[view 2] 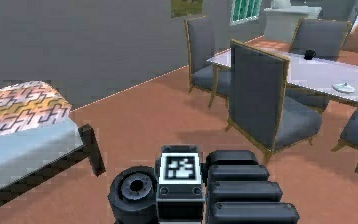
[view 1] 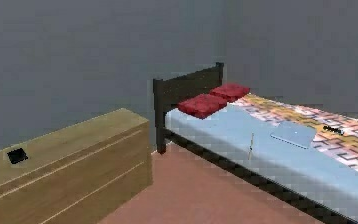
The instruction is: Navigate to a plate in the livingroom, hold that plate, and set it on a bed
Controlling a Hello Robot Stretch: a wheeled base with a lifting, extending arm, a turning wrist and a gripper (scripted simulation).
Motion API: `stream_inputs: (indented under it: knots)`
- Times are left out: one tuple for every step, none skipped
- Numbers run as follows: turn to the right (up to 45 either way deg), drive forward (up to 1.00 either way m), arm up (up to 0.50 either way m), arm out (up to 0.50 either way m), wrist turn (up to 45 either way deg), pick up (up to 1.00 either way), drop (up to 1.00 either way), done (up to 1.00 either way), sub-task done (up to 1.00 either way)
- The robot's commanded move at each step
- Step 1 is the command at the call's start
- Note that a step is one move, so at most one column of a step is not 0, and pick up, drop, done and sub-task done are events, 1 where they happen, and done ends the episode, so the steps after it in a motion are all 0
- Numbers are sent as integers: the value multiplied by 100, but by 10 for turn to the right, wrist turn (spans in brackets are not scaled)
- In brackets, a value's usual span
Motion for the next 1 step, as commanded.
stream_inputs:
  knots:
    - [0, 95, 0, 0, 0, 0, 0, 0, 0]
